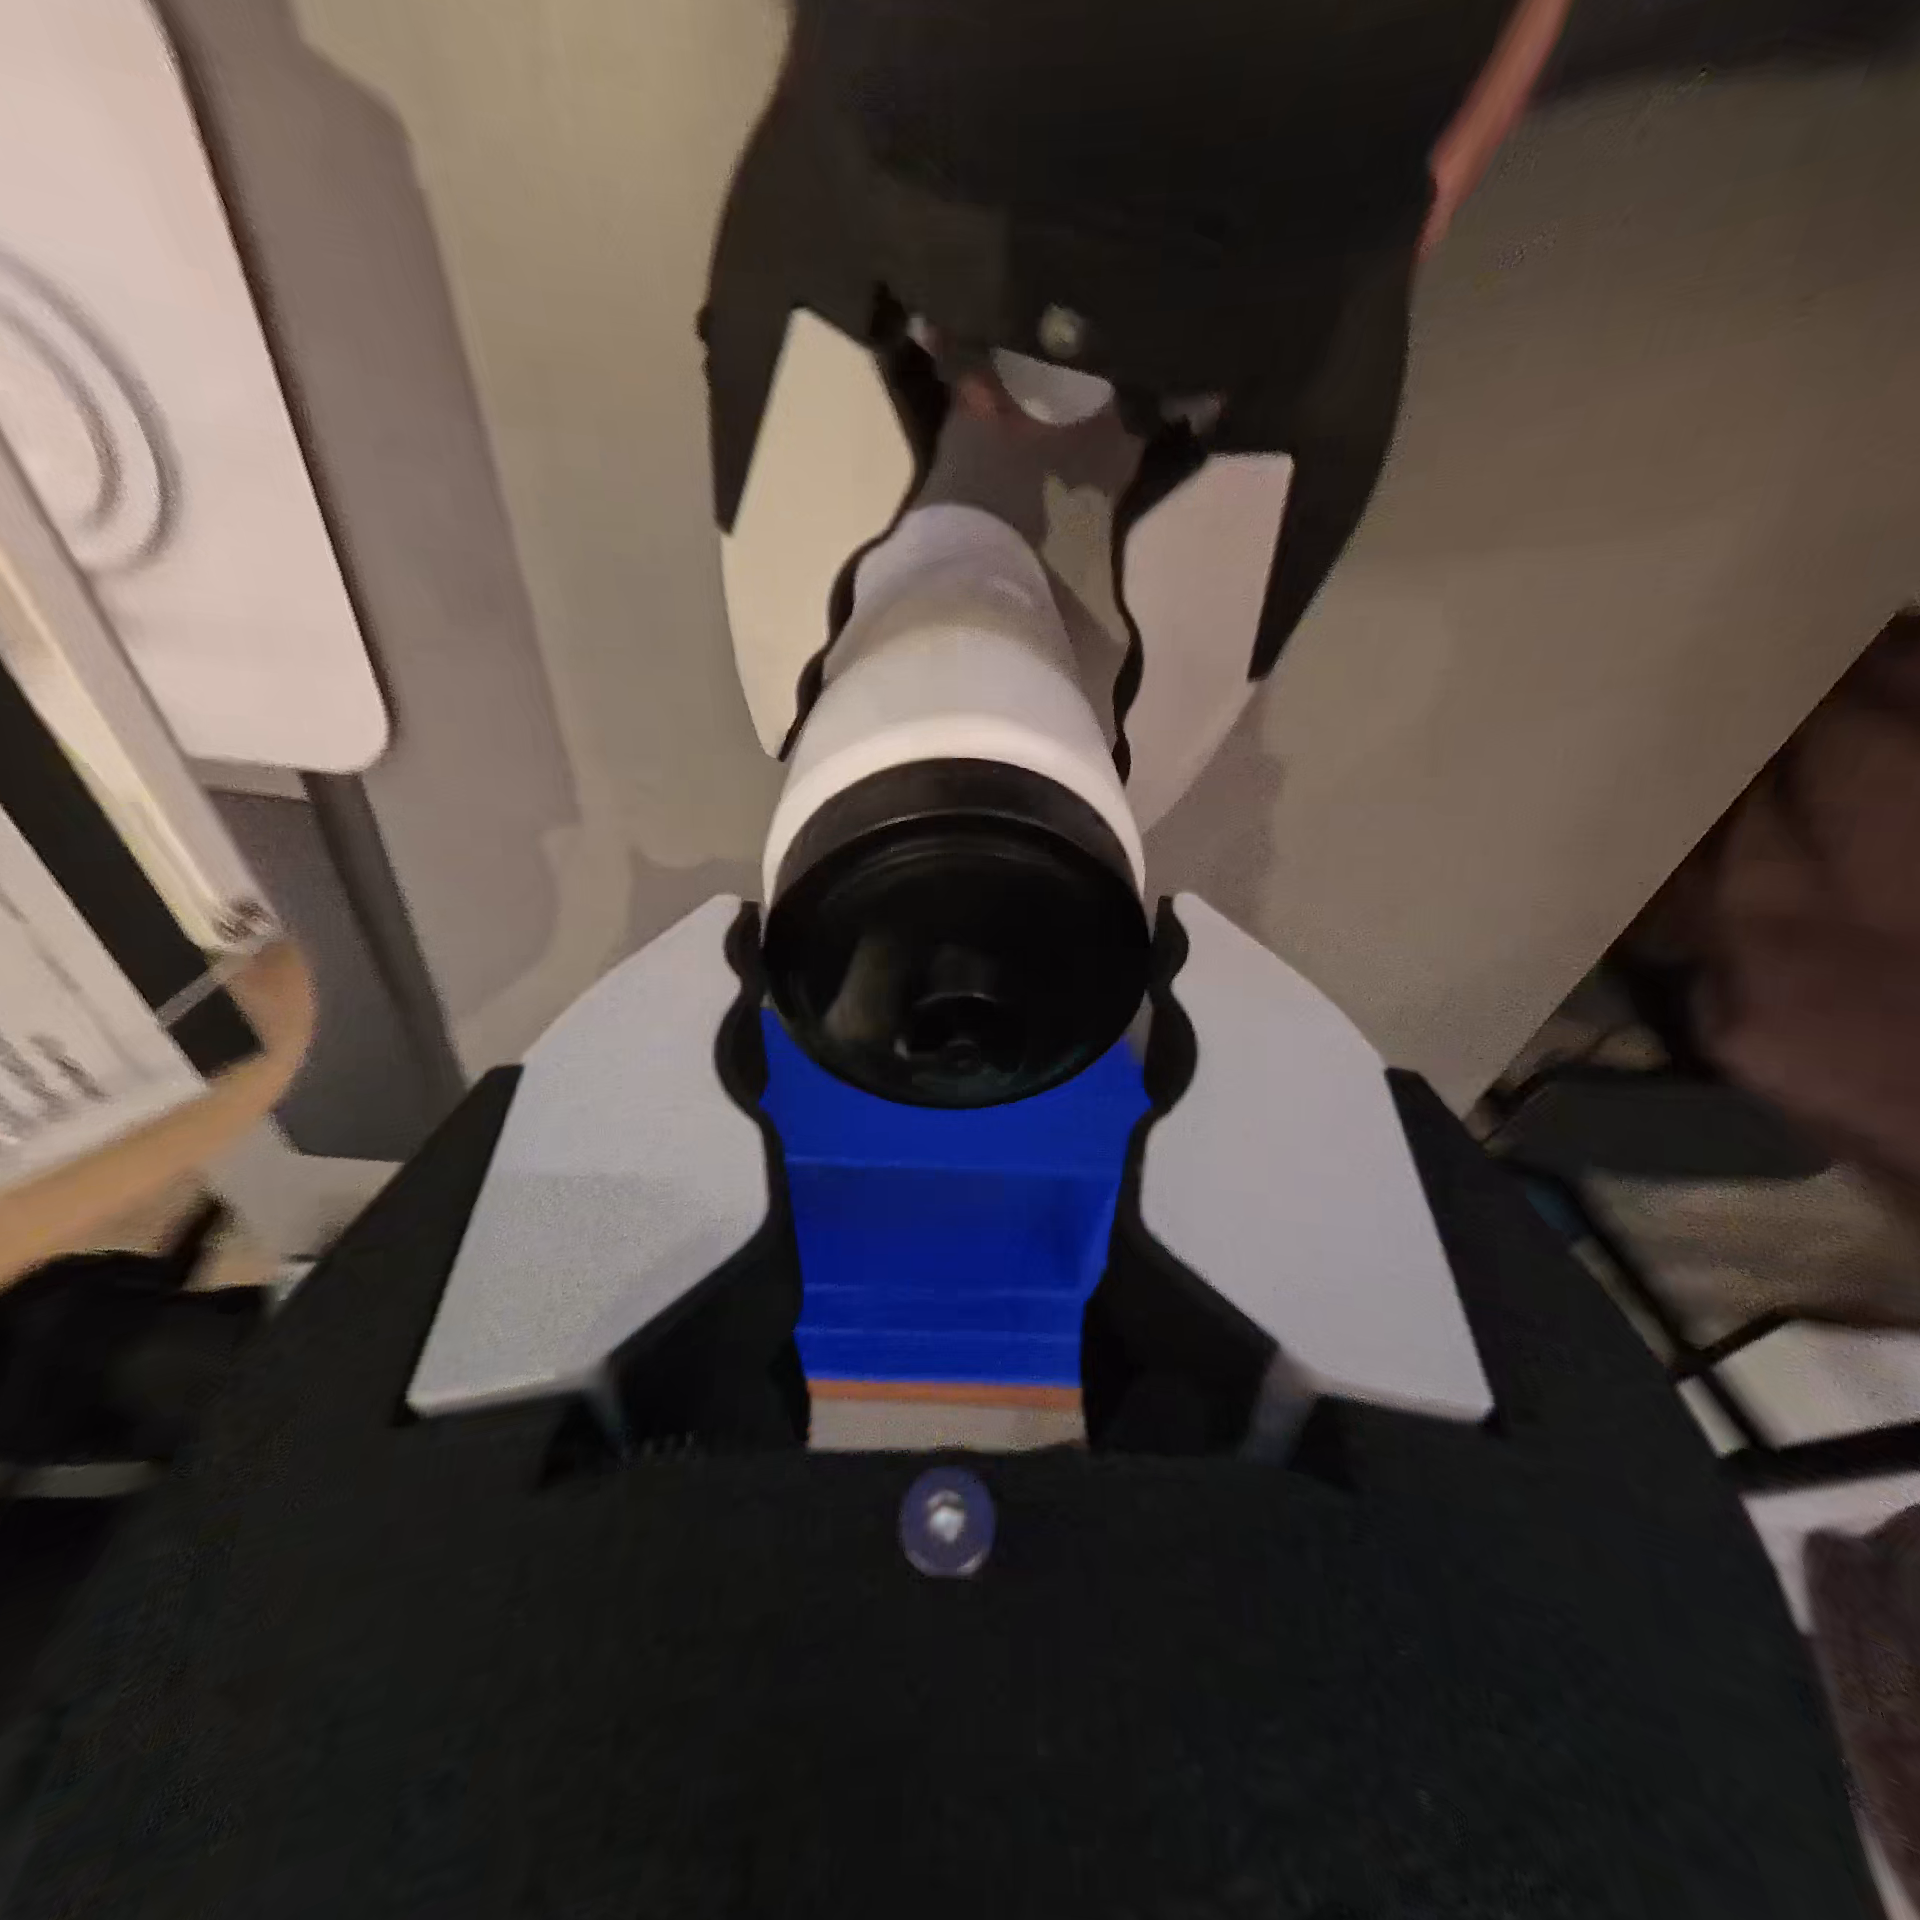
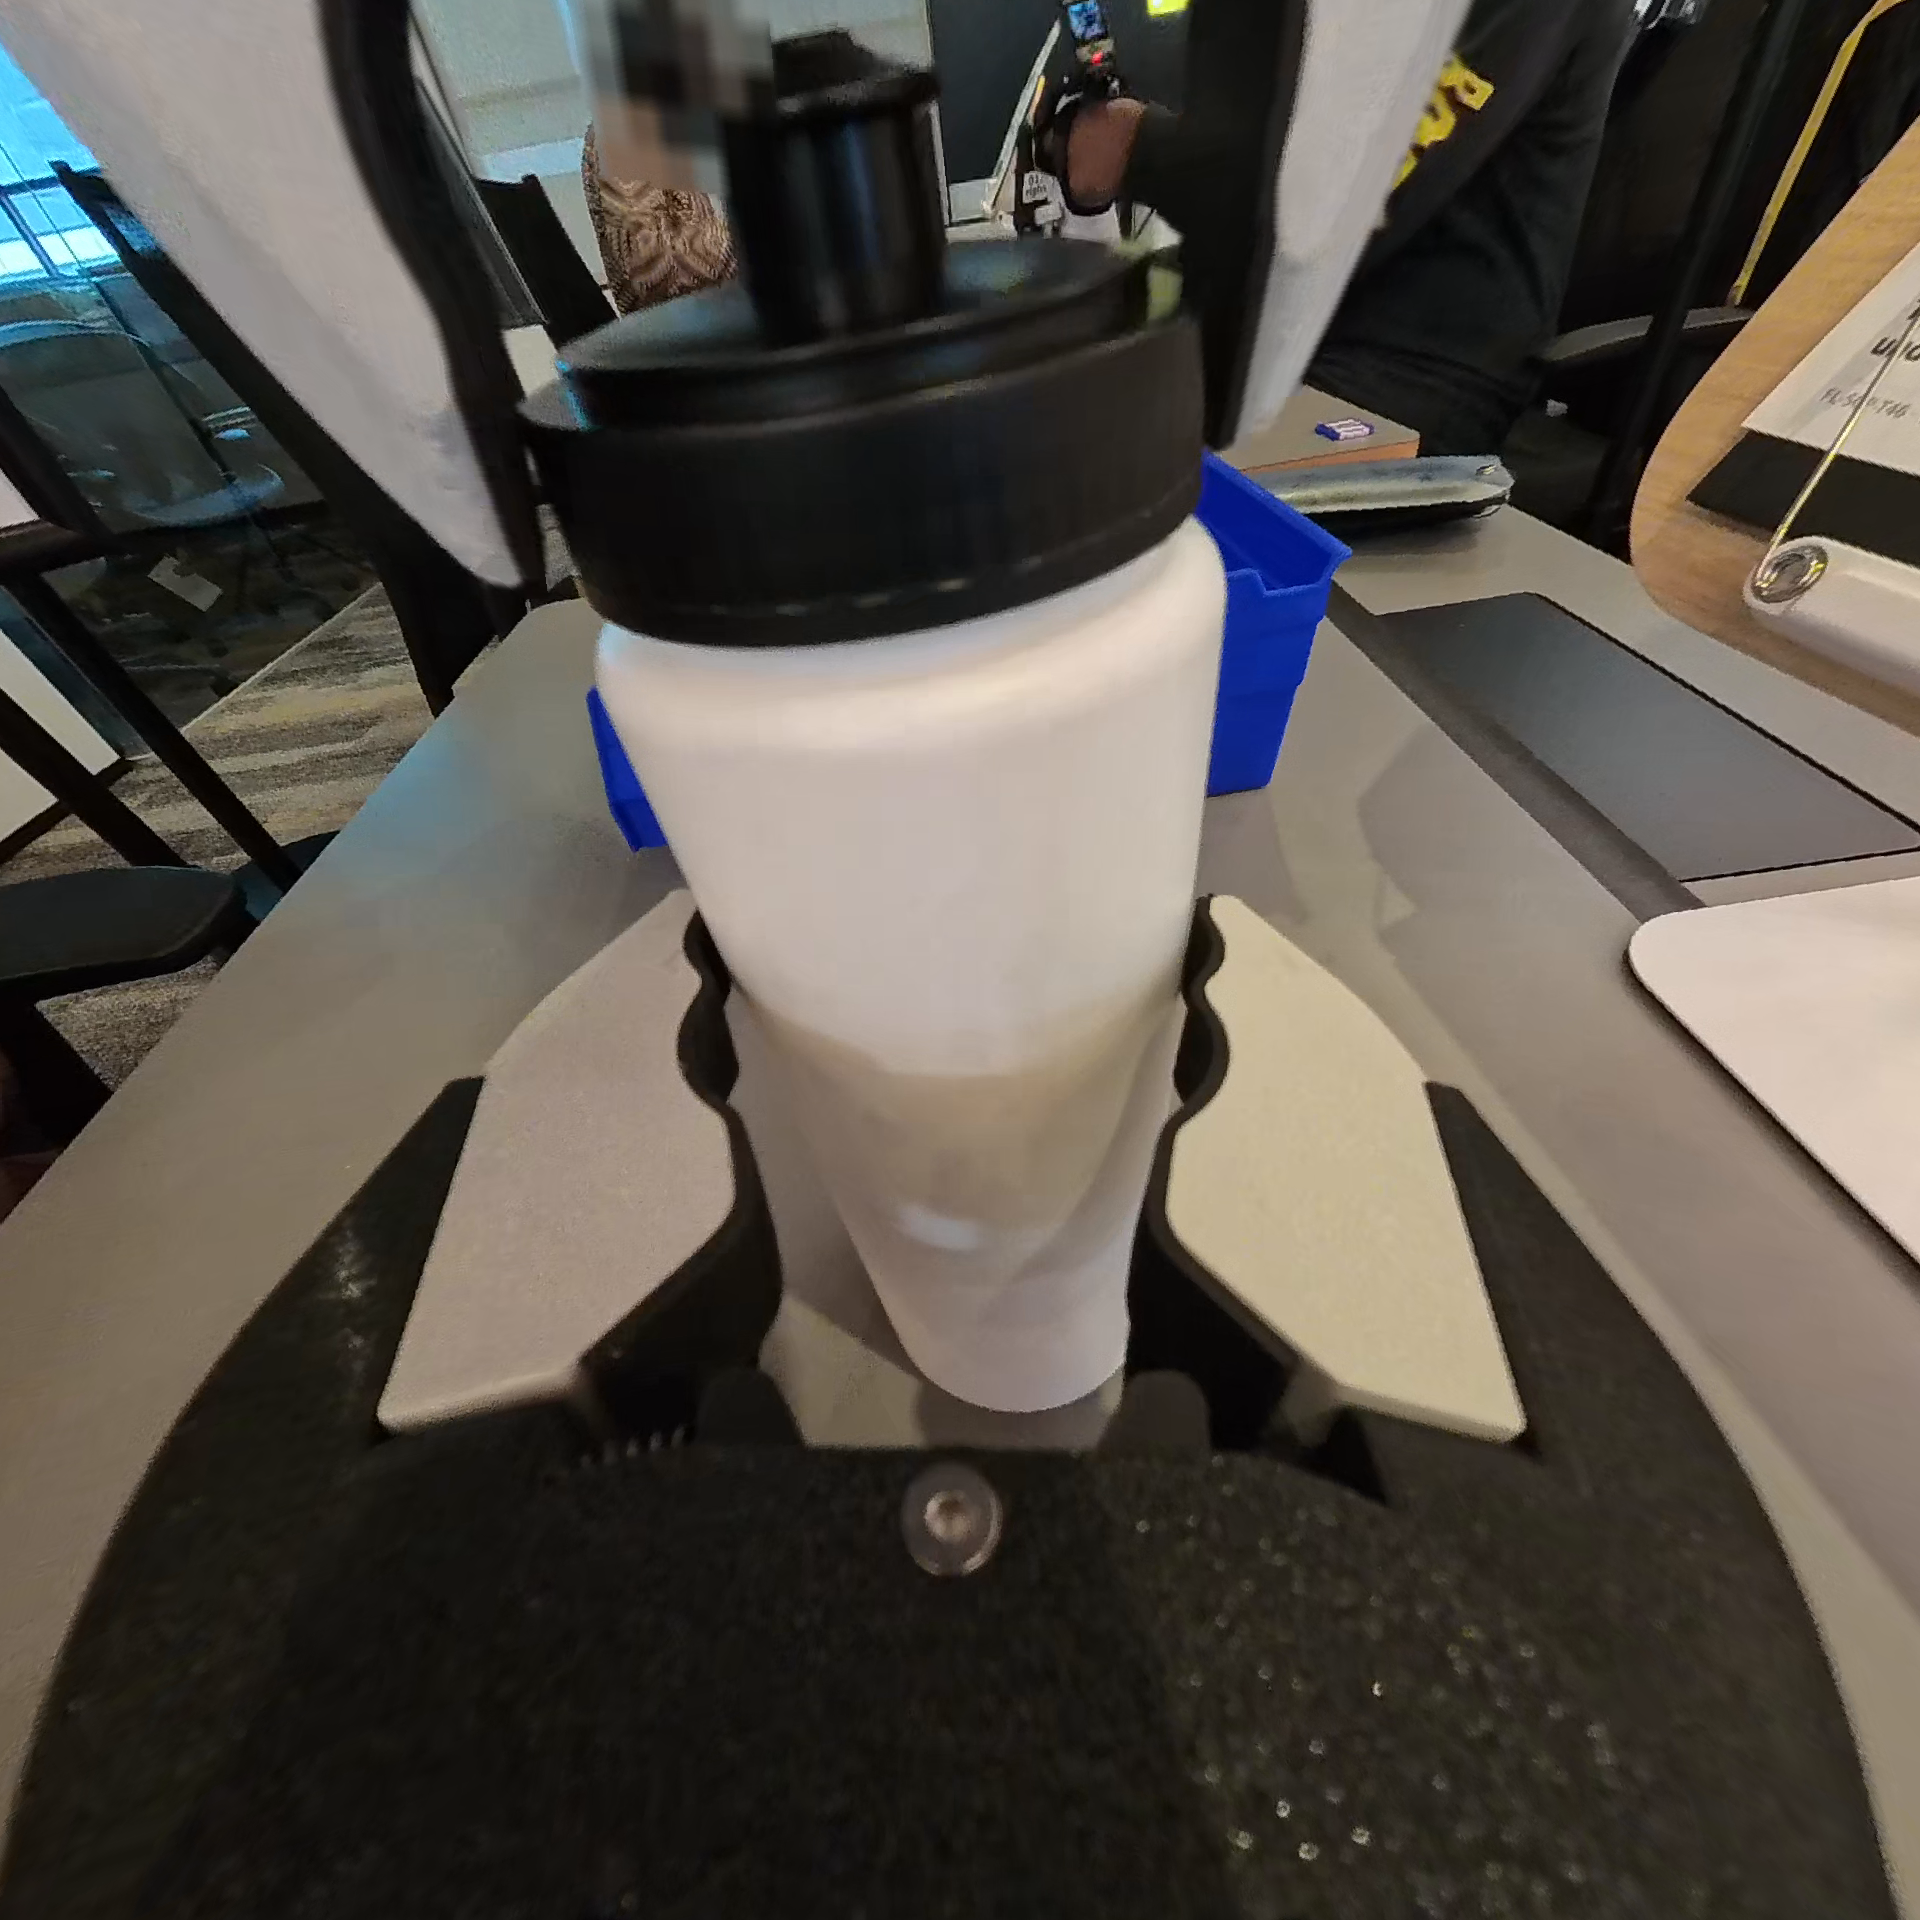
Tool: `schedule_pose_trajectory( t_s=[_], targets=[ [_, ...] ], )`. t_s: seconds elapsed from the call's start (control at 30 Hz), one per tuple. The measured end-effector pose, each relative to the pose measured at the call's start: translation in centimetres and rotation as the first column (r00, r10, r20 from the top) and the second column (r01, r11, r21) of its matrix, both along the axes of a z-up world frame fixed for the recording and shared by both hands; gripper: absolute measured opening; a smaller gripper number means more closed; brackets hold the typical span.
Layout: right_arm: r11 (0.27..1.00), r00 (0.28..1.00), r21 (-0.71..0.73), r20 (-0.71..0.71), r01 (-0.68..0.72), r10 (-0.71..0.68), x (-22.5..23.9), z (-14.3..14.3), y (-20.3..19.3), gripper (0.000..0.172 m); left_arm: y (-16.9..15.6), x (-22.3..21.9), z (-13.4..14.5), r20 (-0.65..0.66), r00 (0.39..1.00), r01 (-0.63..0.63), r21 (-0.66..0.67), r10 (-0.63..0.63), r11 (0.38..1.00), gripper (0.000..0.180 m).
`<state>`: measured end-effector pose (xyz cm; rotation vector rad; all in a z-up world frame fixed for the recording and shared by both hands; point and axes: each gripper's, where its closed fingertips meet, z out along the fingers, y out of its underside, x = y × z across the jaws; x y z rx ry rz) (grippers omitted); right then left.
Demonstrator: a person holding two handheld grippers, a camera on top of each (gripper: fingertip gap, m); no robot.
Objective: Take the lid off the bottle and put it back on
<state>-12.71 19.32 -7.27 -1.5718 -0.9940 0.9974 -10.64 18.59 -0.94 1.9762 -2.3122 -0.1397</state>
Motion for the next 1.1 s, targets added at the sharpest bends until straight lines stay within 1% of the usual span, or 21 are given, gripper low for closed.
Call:
schedule_pose_trajectory(
  t_s=[0.07, 0.13, 0.2, 0.27, 0.33, 0.4, 0.43, 0.47, 0.53, 0.57, 0.6, 0.63, 0.7, 0.73, 0.77, 0.83, 0.9, 0.93, 0.97, 1.03, 1.1],
  targets=[
    [1.0, 1.0, -0.002, 0.001, 0.001, -0.001, 0.0, 0.0, 0.0, 0.084, 0.1, -0.2, 0.0, -0.066, 0.986, 0.155, 0.005, -0.155, 0.988, 0.071],
    [1.0, 1.0, -0.002, 0.0, 0.0, 0.0, 0.0, 0.0, 0.0, 0.084, 0.1, -0.3, 0.0, -0.116, 0.959, 0.261, 0.0, -0.259, 0.965, 0.071],
    [1.0, 1.0, -0.004, 0.001, -0.003, 0.003, 0.0, -0.1, 0.0, 0.084, 0.0, -0.2, 0.0, -0.148, 0.938, 0.317, -0.003, -0.314, 0.948, 0.071],
    [1.0, 1.0, -0.006, 0.004, -0.002, 0.002, 0.1, -0.1, 0.0, 0.084, -0.1, 0.2, 0.0, -0.144, 0.943, 0.304, 0.013, -0.299, 0.953, 0.072],
    [1.0, 1.0, -0.008, 0.002, -0.003, 0.003, 0.0, -0.1, 0.0, 0.084, -0.3, 0.9, 0.5, -0.096, 0.962, 0.263, 0.058, -0.257, 0.963, 0.083],
    [1.0, 1.0, -0.011, -0.002, 0.001, -0.001, -0.1, -0.1, 0.1, 0.084, -1.4, 1.1, 1.4, -0.017, 0.976, 0.218, 0.052, -0.217, 0.975, 0.103],
    [1.0, 1.0, -0.011, -0.003, 0.0, 0.0, -0.1, -0.2, 0.1, 0.084, -1.8, 1.1, 1.9, 0.022, 0.984, 0.177, 0.059, -0.178, 0.982, 0.105],
    [1.0, 1.0, -0.012, -0.003, -0.001, 0.001, 0.0, -0.2, 0.1, 0.084, -1.5, 1.1, 2.2, 0.059, 0.991, 0.113, 0.105, -0.119, 0.988, 0.108],
    [1.0, 1.0, -0.014, 0.0, -0.002, 0.002, 0.0, -0.3, 0.0, 0.084, 0.1, 1.3, 2.5, 0.16, 0.984, -0.116, 0.223, 0.082, 0.968, 0.106],
    [1.0, 1.0, -0.013, 0.005, 0.0, 0.0, 0.0, -0.3, 0.1, 0.084, 0.4, 1.3, 2.3, 0.215, 0.953, -0.261, 0.218, 0.214, 0.94, 0.104],
    [1.0, 1.0, -0.011, 0.011, 0.002, -0.002, 0.0, -0.3, 0.1, 0.083, 0.4, 1.1, 2.1, 0.26, 0.898, -0.407, 0.177, 0.356, 0.896, 0.101],
    [1.0, 1.0, -0.011, 0.016, 0.004, -0.004, 0.0, -0.3, 0.1, 0.083, 0.3, 0.8, 1.8, 0.285, 0.822, -0.541, 0.12, 0.493, 0.833, 0.097],
    [1.0, 1.0, -0.011, 0.016, 0.006, -0.006, 0.0, -0.4, 0.1, 0.083, -0.2, 0.7, 1.3, 0.29, 0.681, -0.702, -0.002, 0.672, 0.712, 0.095],
    [1.0, 1.0, -0.01, 0.016, 0.006, -0.006, 0.0, -0.4, 0.1, 0.083, -0.2, 0.7, 1.1, 0.294, 0.636, -0.738, -0.038, 0.713, 0.674, 0.095],
    [1.0, 1.0, -0.011, 0.019, 0.005, -0.005, 0.0, -0.4, 0.1, 0.083, 0.1, 0.5, 0.9, 0.297, 0.612, -0.76, -0.035, 0.733, 0.649, 0.095],
    [1.0, 0.999, -0.01, 0.033, 0.006, -0.005, 0.1, -0.5, 0.0, 0.083, 1.1, -0.3, 0.6, 0.301, 0.608, -0.777, 0.037, 0.735, 0.628, 0.094],
    [1.0, 0.999, -0.01, 0.045, 0.007, -0.006, 0.1, -0.5, 0.0, 0.083, 1.2, -0.4, 0.4, 0.291, 0.607, -0.779, 0.038, 0.739, 0.625, 0.092],
    [1.0, 0.999, -0.009, 0.046, 0.007, -0.006, 0.1, -0.5, 0.0, 0.083, 0.9, -0.2, 0.4, 0.284, 0.602, -0.78, 0.009, 0.746, 0.626, 0.086],
    [1.0, 0.999, -0.01, 0.045, 0.007, -0.006, 0.1, -0.5, 0.0, 0.083, 0.6, 0.0, 0.4, 0.275, 0.606, -0.773, -0.014, 0.746, 0.634, 0.072],
    [1.0, 0.999, -0.009, 0.038, 0.006, -0.006, 0.1, -0.5, 0.0, 0.083, 0.5, -0.1, 0.5, 0.26, 0.66, -0.732, 0.015, 0.705, 0.681, 0.069],
    [1.0, 0.999, -0.004, 0.033, -0.001, 0.002, 0.1, -0.5, -0.1, 0.083, 0.3, 0.0, 0.5, 0.232, 0.748, -0.645, 0.034, 0.622, 0.763, 0.069]
  ],
)
